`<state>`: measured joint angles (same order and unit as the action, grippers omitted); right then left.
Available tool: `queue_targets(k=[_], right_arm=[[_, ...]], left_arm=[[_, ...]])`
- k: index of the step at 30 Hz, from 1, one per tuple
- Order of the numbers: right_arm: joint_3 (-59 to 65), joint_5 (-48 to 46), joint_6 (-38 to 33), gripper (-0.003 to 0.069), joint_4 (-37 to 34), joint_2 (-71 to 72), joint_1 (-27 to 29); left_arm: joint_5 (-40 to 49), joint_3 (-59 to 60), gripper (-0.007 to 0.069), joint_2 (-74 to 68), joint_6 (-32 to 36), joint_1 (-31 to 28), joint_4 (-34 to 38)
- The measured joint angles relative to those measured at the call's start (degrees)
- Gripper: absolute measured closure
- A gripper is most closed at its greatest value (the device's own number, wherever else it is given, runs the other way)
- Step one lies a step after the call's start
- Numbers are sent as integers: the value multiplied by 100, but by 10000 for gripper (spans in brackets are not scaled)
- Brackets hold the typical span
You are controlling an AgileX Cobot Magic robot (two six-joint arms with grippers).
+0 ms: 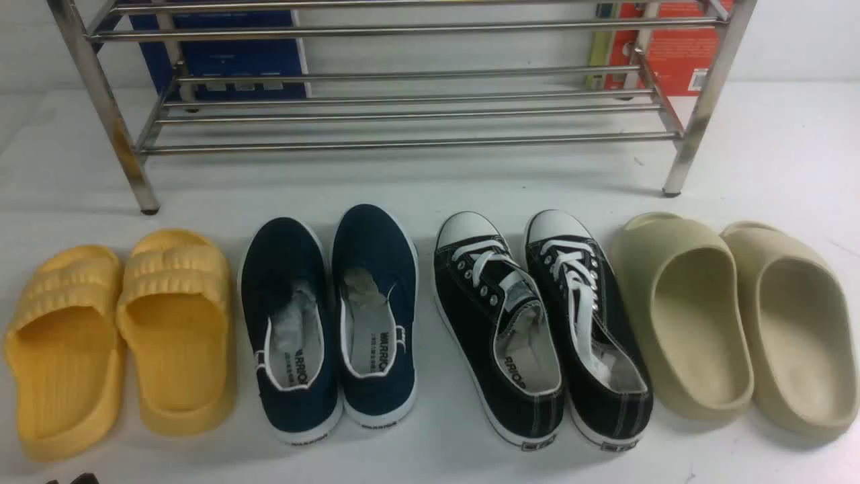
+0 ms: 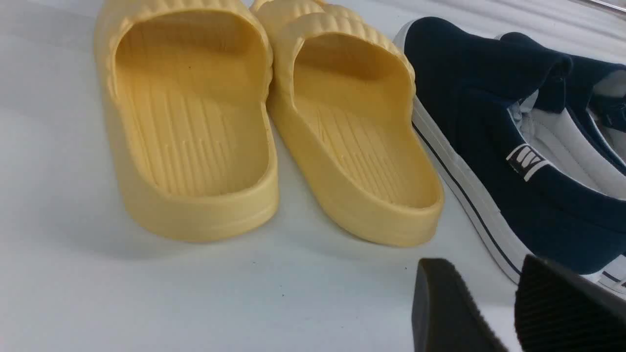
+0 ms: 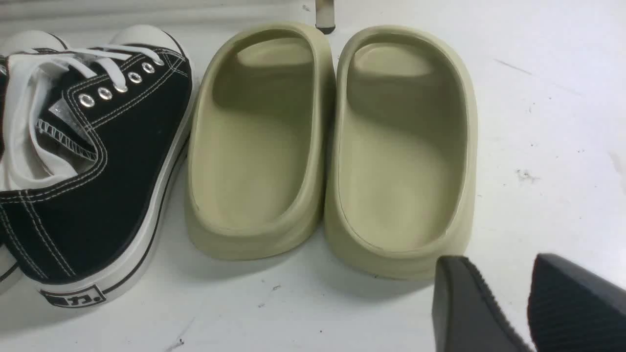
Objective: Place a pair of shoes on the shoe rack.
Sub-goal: Use the left arm to grab the shoe closest to it
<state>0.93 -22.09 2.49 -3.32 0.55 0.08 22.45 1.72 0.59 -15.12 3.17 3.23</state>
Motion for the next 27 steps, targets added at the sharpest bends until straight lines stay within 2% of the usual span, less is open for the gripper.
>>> queue_targets(k=[22,24,27], right_arm=[[0,0,0,419,0,0,0],[0,0,0,419,0,0,0],[0,0,0,419,0,0,0]], left_arm=[[-172,0,386,0,13,0,-19],[-558,0,386,0,-326,0,466],[-1083,0,386,0,-1086,0,1654]])
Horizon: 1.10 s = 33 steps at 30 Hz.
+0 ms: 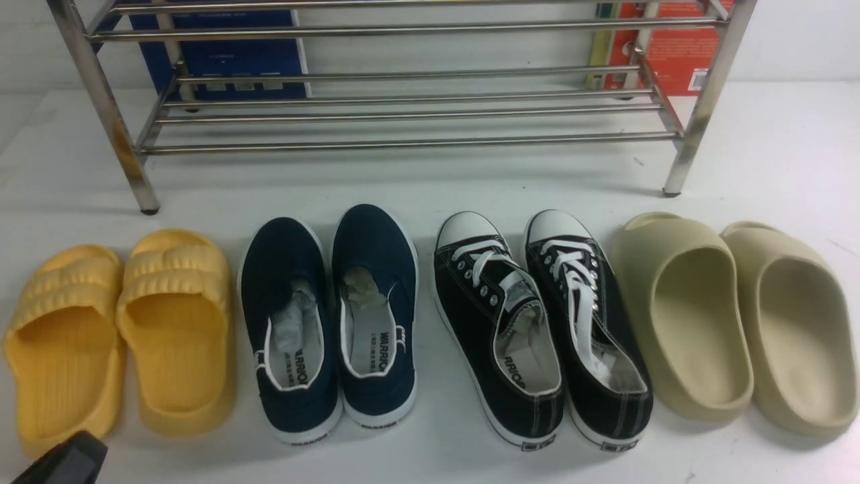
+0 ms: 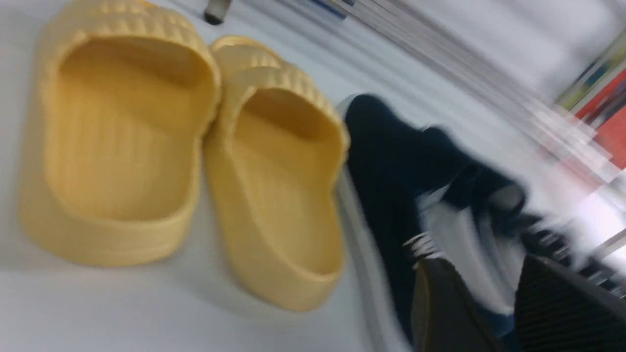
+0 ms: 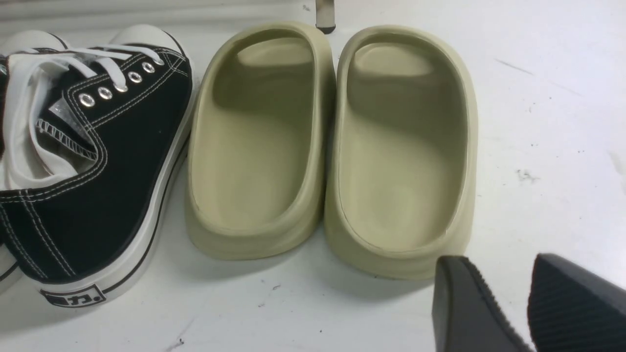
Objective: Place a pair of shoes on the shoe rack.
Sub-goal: Use the left arm to grab the shoe closest to it
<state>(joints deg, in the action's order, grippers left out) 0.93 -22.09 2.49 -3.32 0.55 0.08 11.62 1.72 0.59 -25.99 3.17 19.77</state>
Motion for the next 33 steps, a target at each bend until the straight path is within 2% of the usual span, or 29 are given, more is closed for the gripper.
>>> queue_targets(k=[2,4,7,9,10,11,12,14,16,17,19,20,21,23,28,29,33], right_arm=[[0,0,0,419,0,0,0],[0,0,0,419,0,0,0],[0,0,0,419,0,0,0],[0,0,0,419,0,0,0],[0,0,0,419,0,0,0],[0,0,0,419,0,0,0],[0,0,0,419,0,0,0],[0,0,0,419,0,0,0],[0,0,0,419,0,0,0],[0,0,0,419,-6,0,0],[0,0,0,419,-6,0,0],[0,0,0,419,-6,0,0],[0,0,0,419,-6,0,0],[0,0,0,419,-6,0,0],[0,0,0,419,-6,0,0],[0,0,0,419,-6,0,0],[0,0,0,419,-6,0,0]], left_arm=[[-245,0,386,0,-413,0,778],[-451,0,387,0,-540,0,1103],[-760,0,397,0,-615,0,1304],[-547,-90,425,0,-627,0,1333],[-69,-424,489,-10,-566,0,1297],[-4,-476,498,-10,-548,0,1297],[546,-953,571,-199,-380,0,1142],[1287,-1642,638,-684,-125,0,870],[1678,-1993,638,-1004,-1,0,722],[2474,-2668,638,-1666,250,0,433],[3122,-3200,638,-2447,622,0,153],[3186,-3255,638,-2447,622,0,153],[3632,-3595,638,-3069,999,0,-23],[3985,-3968,638,-3810,1468,17,-136],[3931,-4474,638,-5085,1852,521,-280],[3849,-4622,638,-5532,1849,858,-391],[3760,-5042,638,-6350,1138,1691,-818]])
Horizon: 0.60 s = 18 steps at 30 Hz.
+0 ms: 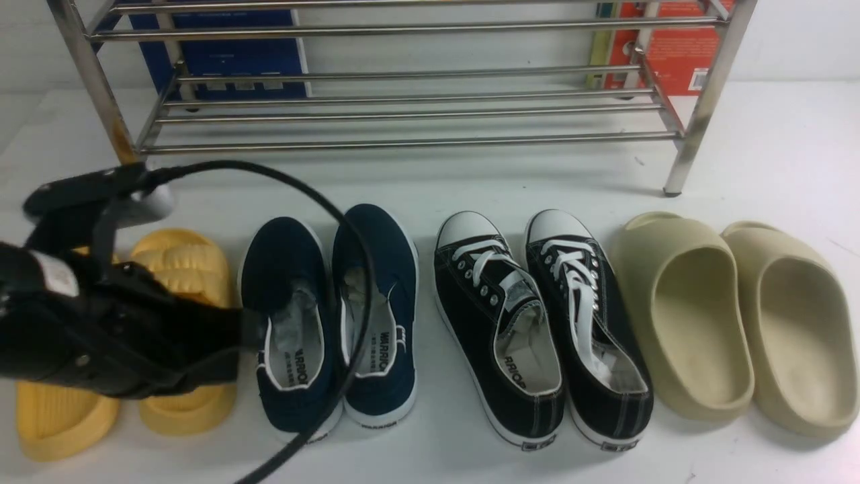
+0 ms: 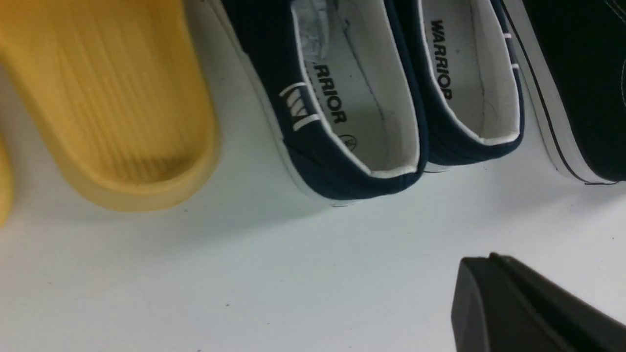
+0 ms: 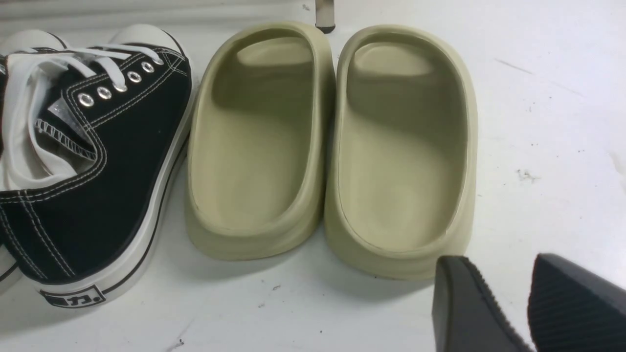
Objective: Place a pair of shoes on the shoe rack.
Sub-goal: Use the left arm to grab the shoe closest to it
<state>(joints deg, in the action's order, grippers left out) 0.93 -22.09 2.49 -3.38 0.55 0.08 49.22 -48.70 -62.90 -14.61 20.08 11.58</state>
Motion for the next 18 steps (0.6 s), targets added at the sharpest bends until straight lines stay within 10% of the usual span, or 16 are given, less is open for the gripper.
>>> queue_targets(k=[9,18], right_arm=[[0,0,0,419,0,0,0],[0,0,0,419,0,0,0]], left_arm=[[-227,-369,614,-1181,-1615,498,-1478],[-534,-647,298,-2471,-2614,509,-2352]])
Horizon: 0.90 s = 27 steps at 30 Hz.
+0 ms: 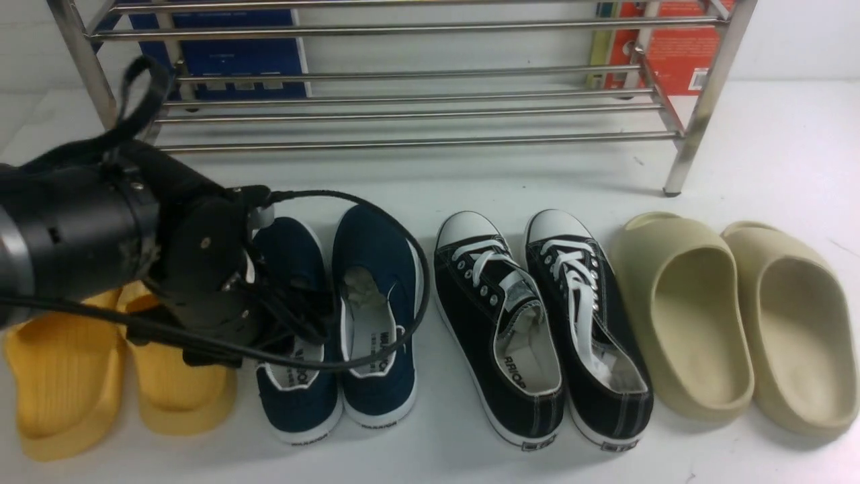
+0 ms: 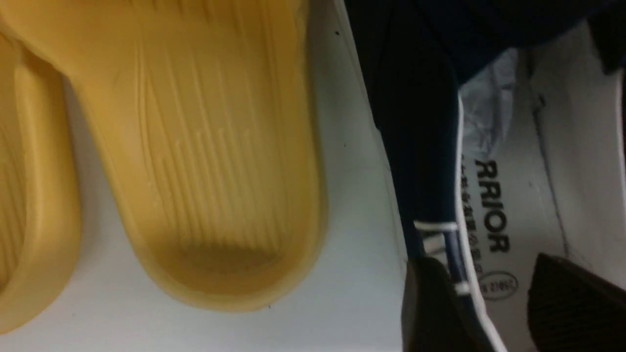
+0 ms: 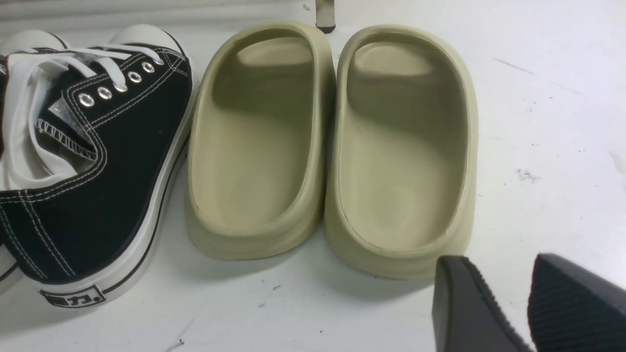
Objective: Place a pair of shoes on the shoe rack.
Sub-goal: Use the left arm to grab the shoe closest to it
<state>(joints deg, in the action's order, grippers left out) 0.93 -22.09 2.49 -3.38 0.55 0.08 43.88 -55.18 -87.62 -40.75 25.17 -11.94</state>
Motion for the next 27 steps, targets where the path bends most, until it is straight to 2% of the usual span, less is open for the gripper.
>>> queue_targets(k=[1,4,8,9,15,22,27], right_arm=[[0,0,0,419,0,0,0],[0,0,0,419,0,0,0],[0,0,0,419,0,0,0],[0,0,0,419,0,0,0],[0,0,0,419,1,0,0],[0,0,0,419,6,0,0],[0,0,0,419,1,0,0]], left_arm=[[-65,-10,270,-180,-170,0,-201],[-200,-23,261,-400,-375,0,-362],[-388,-24,312,-669,-548,0,-431],[-426,-24,379,-778,-621,0,-444],[-333,-34,598,-794,-719,0,-491],[-15,-23,603,-17,-713,0,-413],[365,-23,603,791,-418,0,-363]])
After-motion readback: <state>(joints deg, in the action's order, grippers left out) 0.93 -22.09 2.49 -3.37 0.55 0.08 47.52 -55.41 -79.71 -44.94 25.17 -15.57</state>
